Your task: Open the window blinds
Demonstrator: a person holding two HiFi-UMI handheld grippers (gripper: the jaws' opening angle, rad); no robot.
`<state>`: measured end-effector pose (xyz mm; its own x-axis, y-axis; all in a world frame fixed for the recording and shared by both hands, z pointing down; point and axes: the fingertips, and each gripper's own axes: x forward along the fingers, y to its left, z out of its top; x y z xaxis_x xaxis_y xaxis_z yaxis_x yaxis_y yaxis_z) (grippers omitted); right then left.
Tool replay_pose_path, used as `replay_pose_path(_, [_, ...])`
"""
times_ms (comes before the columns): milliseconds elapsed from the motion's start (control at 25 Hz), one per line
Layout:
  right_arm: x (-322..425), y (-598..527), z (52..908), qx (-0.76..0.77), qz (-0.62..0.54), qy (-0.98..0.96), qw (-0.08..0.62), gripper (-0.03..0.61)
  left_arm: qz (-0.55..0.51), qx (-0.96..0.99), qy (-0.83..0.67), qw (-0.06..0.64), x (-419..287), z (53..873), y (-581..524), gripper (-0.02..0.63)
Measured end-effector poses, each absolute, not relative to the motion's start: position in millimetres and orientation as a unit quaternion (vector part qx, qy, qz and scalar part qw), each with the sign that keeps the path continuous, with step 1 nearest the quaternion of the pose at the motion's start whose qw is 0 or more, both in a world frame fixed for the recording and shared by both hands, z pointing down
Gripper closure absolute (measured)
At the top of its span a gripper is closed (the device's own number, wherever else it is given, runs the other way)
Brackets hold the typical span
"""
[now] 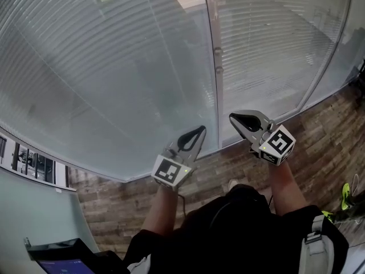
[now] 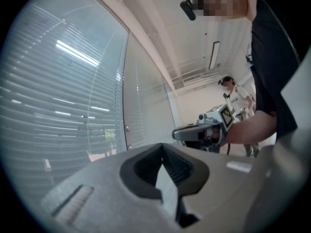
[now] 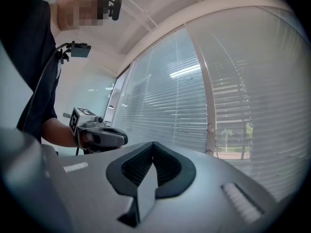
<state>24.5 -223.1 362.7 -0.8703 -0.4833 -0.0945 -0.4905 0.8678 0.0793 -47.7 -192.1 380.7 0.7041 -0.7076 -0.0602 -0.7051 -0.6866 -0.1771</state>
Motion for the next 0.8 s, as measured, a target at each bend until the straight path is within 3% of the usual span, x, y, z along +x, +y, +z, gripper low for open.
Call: replay_pose_path(800, [38,-299,361,-0.183,0.072,0.98,0.009,0.572,-0.01,-0.896,0.433,0.102,-26,370,-280,0.609])
